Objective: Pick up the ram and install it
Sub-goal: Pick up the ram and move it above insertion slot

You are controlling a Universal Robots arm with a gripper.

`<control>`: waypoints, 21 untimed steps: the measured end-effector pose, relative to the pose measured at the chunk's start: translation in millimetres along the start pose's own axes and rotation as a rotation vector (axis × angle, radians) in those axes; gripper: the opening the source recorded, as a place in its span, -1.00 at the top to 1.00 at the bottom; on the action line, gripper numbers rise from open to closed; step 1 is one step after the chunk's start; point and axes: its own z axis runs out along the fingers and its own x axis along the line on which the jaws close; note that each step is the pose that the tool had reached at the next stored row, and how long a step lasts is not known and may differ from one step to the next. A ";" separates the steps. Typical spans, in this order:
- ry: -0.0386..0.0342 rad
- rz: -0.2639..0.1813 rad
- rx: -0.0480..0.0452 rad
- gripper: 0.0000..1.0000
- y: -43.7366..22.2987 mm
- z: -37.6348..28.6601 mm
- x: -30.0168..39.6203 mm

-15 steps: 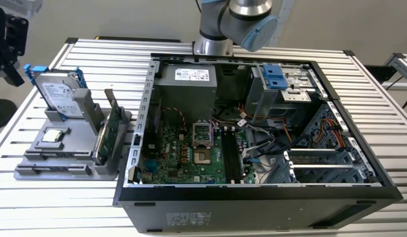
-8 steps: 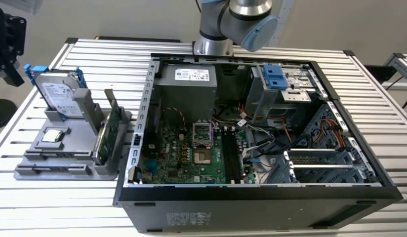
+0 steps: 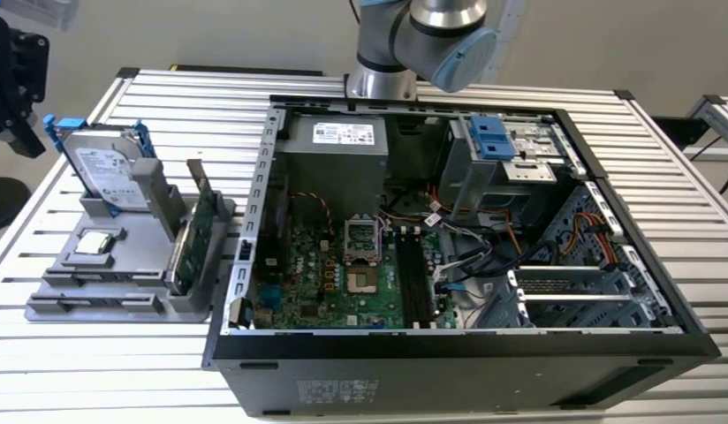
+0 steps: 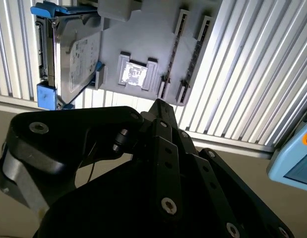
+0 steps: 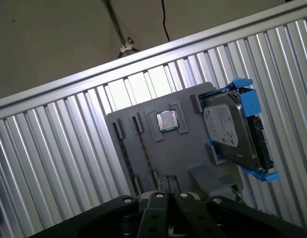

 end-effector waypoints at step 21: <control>0.0000 -0.002 0.0003 -1.00 0.0 3.1 0.0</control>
